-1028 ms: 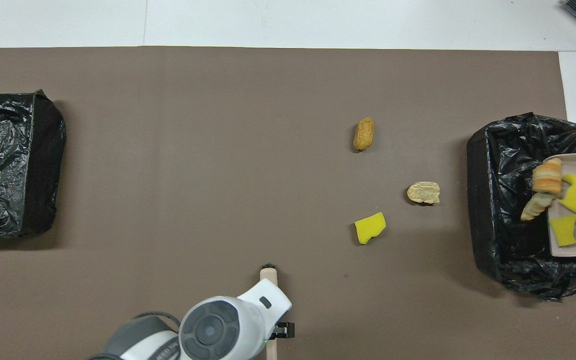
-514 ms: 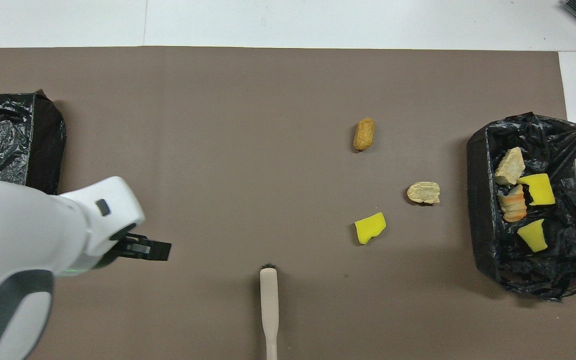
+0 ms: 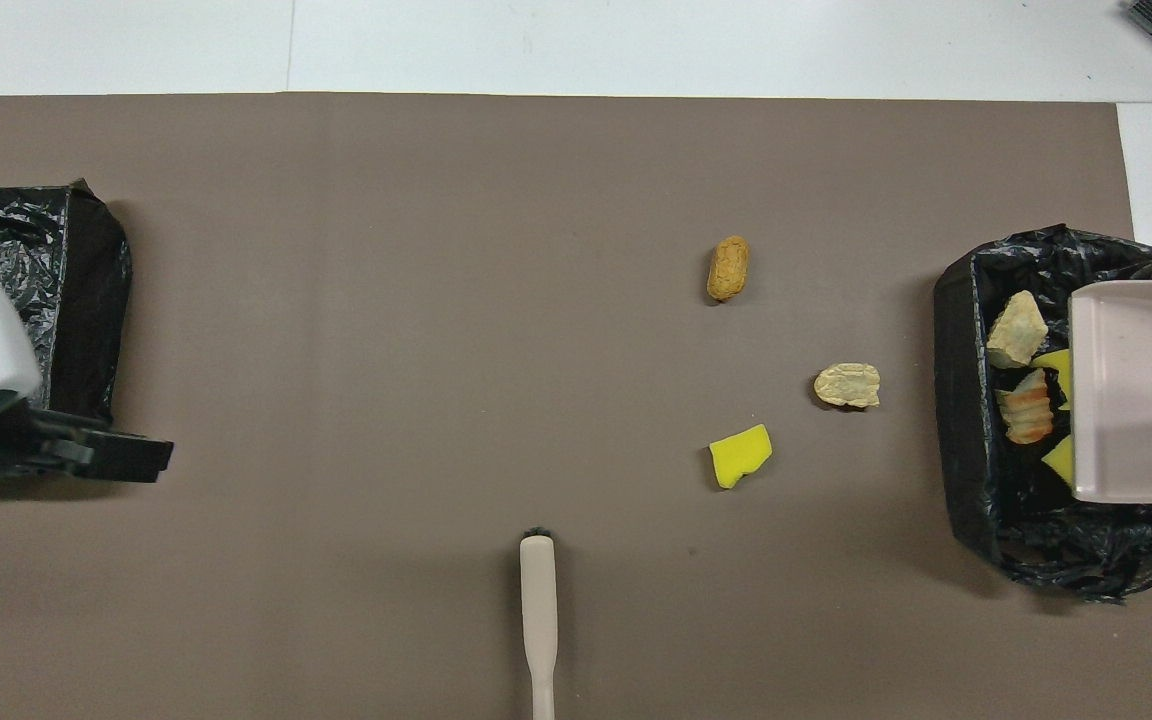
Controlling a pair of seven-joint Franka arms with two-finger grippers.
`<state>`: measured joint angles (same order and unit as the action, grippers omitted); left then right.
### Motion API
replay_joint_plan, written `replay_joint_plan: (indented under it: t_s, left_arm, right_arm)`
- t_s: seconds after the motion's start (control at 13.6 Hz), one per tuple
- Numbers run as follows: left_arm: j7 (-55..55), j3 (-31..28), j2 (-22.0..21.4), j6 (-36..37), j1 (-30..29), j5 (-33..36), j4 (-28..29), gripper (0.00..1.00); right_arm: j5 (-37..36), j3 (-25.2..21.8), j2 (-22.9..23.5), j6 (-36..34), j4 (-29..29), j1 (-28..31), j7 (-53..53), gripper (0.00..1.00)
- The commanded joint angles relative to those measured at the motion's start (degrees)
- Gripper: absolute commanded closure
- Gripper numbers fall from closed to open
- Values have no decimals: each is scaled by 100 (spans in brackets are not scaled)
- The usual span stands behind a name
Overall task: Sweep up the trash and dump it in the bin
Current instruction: 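Tip the dustpan into the bag while the left gripper sets down the brush, then return the empty dustpan to the table center with the right gripper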
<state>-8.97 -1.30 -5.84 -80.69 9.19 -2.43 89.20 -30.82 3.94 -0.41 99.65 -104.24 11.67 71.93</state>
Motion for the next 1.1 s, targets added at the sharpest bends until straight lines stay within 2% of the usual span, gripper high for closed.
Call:
replay_joint_plan:
  t_s: [0.0, 0.22, 0.51, 0.73, 0.88, 1.03]
  left_arm:
    - [-105, 33, 645, 441, -110, 111, -931, 0]
    - [-219, 137, 645, 370, -416, 85, -939, 0]
    - [-202, 138, 566, 238, -418, 58, -826, 0]
    - [-140, 138, 531, 229, -400, 76, -755, 0]
    - [-131, 138, 513, 229, -400, 111, -720, 0]
    - [-122, 138, 505, 229, -409, 111, -720, 0]
  right_arm:
    - [548, 19, 110, -402, 124, -654, -1588, 100]
    - [1506, 19, 391, -465, 132, -1287, -3592, 100]
    - [2359, 19, 909, -377, 483, -2271, -6063, 100]
    - [2711, 19, 1524, -298, 886, -3019, -7672, 100]
    - [2896, 19, 2051, -297, 1448, -3353, -8569, 100]
    - [2950, 19, 2543, -1, 1827, -3784, -9369, 100]
